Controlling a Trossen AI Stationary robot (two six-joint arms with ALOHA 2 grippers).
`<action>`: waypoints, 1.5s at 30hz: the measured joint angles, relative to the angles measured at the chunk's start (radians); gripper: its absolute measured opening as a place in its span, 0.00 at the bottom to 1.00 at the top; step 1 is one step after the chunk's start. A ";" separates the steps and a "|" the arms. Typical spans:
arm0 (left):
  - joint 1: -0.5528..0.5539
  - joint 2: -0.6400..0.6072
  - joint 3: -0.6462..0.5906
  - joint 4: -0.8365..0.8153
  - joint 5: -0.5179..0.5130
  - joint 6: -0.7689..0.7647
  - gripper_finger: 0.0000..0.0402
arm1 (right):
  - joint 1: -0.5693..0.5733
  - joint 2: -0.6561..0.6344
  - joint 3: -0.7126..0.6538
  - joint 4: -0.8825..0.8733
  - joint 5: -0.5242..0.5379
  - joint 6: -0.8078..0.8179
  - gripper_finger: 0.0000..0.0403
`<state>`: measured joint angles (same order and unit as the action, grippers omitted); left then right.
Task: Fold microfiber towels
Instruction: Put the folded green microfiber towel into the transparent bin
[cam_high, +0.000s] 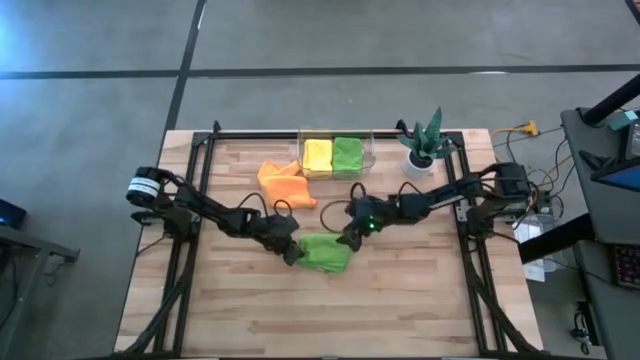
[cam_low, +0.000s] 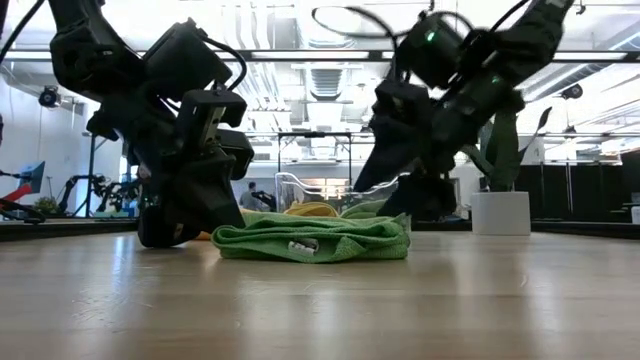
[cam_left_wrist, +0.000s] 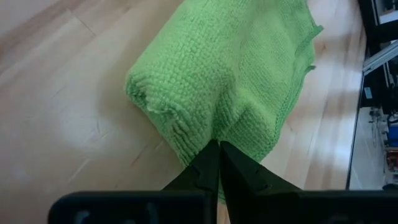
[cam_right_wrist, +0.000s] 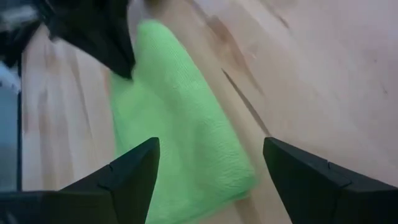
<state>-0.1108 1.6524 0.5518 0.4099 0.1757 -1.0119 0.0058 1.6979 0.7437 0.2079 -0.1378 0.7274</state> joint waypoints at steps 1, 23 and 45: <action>0.000 0.000 0.000 0.000 0.001 0.000 0.00 | -0.015 0.013 0.003 -0.006 -0.036 -0.023 0.70; 0.018 0.000 0.000 0.000 0.008 -0.004 0.00 | -0.080 0.111 0.007 0.013 -0.321 -0.145 0.64; 0.020 -0.019 0.000 -0.006 -0.003 -0.002 0.00 | -0.079 0.139 0.005 0.056 -0.352 -0.161 0.06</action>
<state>-0.0906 1.6336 0.5522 0.4036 0.1731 -1.0138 -0.0734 1.8374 0.7486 0.2642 -0.4900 0.5665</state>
